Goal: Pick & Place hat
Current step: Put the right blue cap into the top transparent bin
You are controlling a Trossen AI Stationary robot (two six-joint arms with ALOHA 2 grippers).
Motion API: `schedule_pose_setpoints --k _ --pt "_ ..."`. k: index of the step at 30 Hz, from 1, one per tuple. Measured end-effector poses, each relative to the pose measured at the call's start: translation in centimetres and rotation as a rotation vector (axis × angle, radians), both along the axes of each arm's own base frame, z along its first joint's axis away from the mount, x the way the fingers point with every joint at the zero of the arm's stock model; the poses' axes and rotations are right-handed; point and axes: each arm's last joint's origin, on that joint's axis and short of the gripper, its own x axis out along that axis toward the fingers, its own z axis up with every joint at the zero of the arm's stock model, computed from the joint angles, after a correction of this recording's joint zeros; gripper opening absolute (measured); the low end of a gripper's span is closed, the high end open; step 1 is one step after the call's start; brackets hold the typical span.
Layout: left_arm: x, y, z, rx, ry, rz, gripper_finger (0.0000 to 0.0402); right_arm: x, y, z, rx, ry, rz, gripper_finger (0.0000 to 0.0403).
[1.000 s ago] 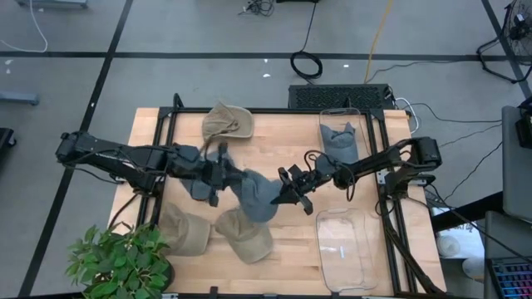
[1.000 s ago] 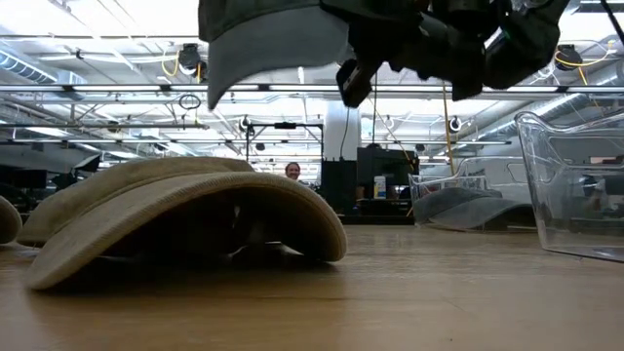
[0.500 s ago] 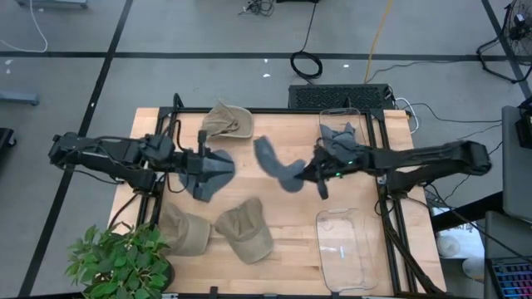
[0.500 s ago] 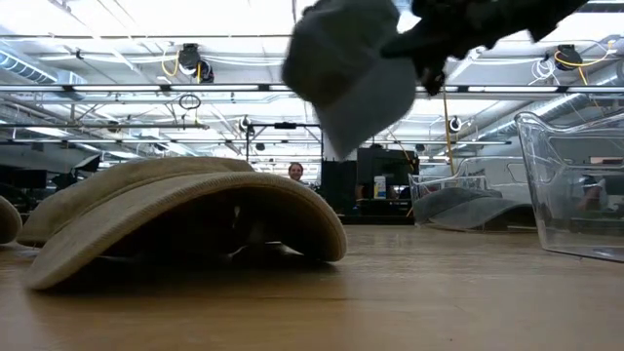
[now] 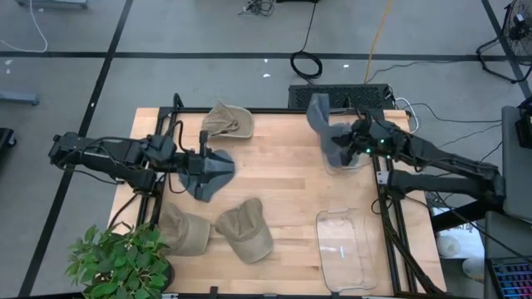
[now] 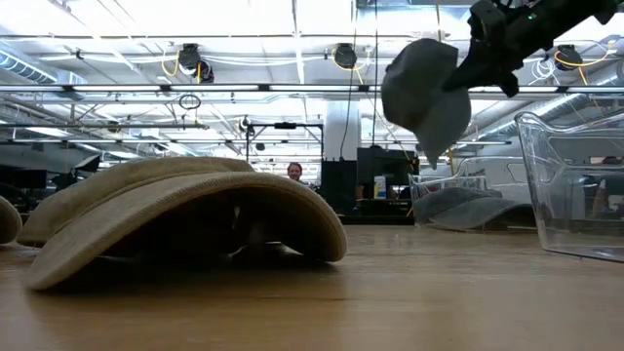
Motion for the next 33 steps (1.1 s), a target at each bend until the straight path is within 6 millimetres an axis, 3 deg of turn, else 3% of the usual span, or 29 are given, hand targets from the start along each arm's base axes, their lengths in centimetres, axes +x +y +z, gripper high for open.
schedule_pose_setpoints --k 8,17,33 --pt "0.0 0.0 0.0 -0.001 0.000 0.000 0.0124 -1.2 -1.0 -1.2 -0.050 0.197 -0.092 0.0000" --pt "0.0 0.0 0.0 0.000 -0.001 0.001 0.0124 -1.1 -0.3 -1.6 0.086 0.175 0.107 0.0000" --pt "0.0 0.0 0.0 0.000 -0.001 0.001 0.0124 -1.3 -0.2 -3.1 0.160 0.286 0.095 0.0000"
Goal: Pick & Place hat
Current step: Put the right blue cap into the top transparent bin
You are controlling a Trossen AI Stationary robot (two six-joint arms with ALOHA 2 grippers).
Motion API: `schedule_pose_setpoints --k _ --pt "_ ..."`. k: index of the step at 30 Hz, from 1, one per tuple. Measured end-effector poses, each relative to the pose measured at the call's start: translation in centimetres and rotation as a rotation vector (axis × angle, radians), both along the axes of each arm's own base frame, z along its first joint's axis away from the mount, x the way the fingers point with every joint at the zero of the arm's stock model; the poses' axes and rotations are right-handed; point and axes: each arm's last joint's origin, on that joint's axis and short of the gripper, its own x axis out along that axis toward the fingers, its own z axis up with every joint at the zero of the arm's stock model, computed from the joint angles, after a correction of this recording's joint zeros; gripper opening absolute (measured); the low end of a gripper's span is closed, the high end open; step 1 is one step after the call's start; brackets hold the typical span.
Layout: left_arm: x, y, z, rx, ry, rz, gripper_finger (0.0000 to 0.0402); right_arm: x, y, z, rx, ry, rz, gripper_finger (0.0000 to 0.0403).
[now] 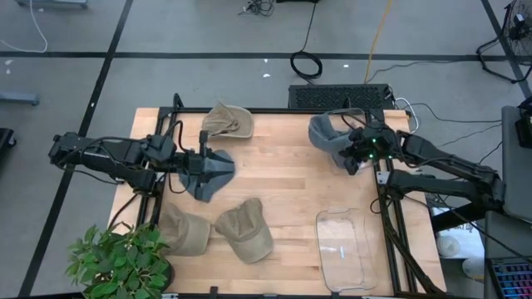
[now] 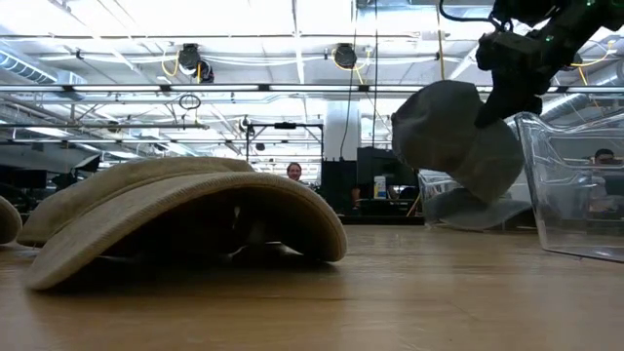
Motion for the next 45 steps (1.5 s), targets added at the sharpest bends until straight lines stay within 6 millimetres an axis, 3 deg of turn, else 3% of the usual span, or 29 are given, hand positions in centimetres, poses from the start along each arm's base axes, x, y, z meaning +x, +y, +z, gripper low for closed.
schedule_pose_setpoints --k 7,11,24,30,36,45 --pt "0.0 0.0 0.0 0.000 0.000 0.000 0.0124 1.6 -0.3 -0.5 0.035 -0.227 0.091 0.0000" --pt "0.0 0.0 0.0 0.000 0.000 0.000 0.0124 2.0 -0.5 -0.9 0.048 -0.271 0.089 0.0000" --pt "0.0 0.0 0.0 0.000 0.000 0.000 0.0124 1.9 -0.5 -3.8 0.088 -0.248 0.040 0.0000" --pt "0.0 0.0 0.0 0.000 0.000 0.000 0.0124 2.0 -0.6 -3.8 0.045 -0.262 0.008 0.0003" --pt "0.0 0.0 0.0 0.001 0.000 0.000 0.0124 1.8 -0.8 -3.4 -0.002 -0.288 -0.047 0.0037" --pt "0.0 0.0 0.0 0.000 0.000 0.000 0.0124 1.1 -1.0 -4.0 -0.129 -0.150 -0.145 0.0138"
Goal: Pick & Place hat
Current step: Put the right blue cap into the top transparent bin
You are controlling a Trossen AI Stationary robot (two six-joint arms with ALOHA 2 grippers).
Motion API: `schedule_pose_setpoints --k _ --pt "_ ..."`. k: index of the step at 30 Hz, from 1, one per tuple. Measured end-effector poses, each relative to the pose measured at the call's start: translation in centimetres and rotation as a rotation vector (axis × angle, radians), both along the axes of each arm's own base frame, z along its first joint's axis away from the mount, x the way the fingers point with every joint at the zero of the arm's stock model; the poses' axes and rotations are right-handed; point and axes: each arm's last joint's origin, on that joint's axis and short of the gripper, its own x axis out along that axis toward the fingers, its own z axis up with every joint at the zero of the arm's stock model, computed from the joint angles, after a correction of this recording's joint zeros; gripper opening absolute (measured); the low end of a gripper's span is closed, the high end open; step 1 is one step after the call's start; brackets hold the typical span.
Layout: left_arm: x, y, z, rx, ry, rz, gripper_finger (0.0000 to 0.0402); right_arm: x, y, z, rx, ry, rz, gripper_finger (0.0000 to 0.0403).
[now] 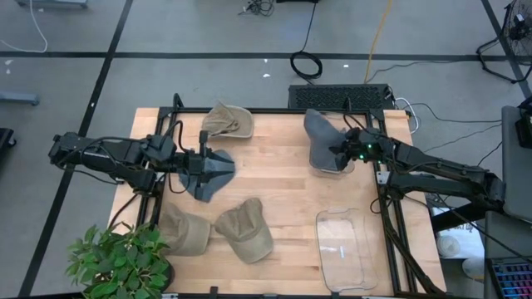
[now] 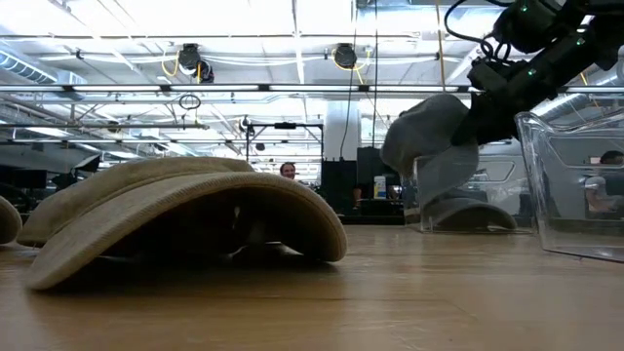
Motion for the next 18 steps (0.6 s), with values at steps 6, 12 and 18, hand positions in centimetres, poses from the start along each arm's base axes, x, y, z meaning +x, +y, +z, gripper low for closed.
schedule_pose_setpoints --k 6,12,18 --pt "0.0 0.0 0.0 0.000 0.000 0.000 0.0124 -0.4 0.0 0.0 -0.055 0.051 -0.046 0.0187" --pt "0.0 0.0 0.0 0.001 0.000 0.000 0.0124 -0.9 0.1 -0.1 -0.056 0.069 -0.066 0.0207" --pt "0.0 0.0 0.0 0.001 0.000 0.000 0.0124 -1.7 0.4 1.0 -0.091 0.071 -0.101 0.0212"
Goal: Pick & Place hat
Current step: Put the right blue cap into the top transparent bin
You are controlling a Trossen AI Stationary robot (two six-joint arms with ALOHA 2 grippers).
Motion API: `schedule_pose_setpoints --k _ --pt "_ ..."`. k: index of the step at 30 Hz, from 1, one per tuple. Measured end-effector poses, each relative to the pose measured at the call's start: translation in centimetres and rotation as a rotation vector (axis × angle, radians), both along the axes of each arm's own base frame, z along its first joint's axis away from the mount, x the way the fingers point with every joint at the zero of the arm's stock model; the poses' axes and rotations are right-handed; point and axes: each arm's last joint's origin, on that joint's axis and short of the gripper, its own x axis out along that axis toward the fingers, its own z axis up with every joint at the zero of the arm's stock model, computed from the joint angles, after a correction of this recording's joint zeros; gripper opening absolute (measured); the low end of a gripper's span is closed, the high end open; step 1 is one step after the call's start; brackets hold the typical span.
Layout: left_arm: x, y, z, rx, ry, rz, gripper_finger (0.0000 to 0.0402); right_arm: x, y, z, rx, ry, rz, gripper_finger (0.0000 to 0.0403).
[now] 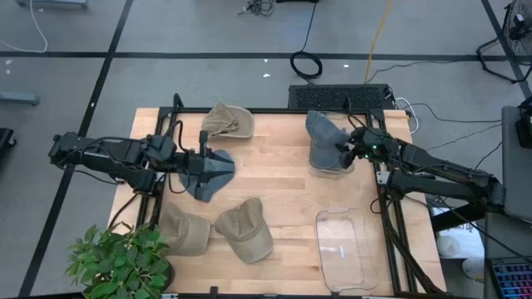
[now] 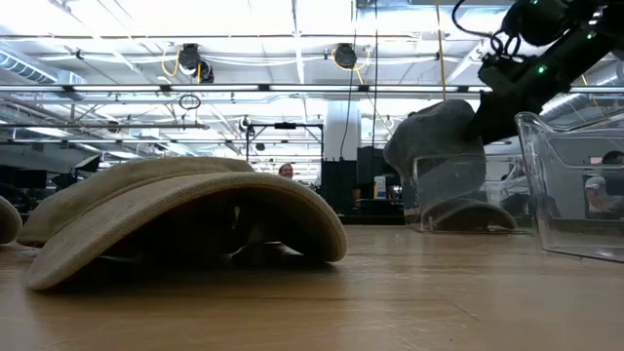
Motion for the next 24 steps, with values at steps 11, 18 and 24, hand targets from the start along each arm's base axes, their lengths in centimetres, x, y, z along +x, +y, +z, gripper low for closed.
schedule_pose_setpoints --k 11,18,24 --pt "0.0 0.0 0.0 0.000 0.000 0.000 0.0124 -1.5 0.5 3.3 -0.099 -0.058 -0.061 0.0212" --pt "0.0 0.0 0.0 -0.001 0.000 0.000 0.0124 -0.7 0.4 4.8 -0.152 -0.217 0.025 0.0212" --pt "0.0 0.0 0.0 -0.001 0.000 0.000 0.0124 1.1 0.7 5.4 -0.161 -0.299 0.206 0.0207"
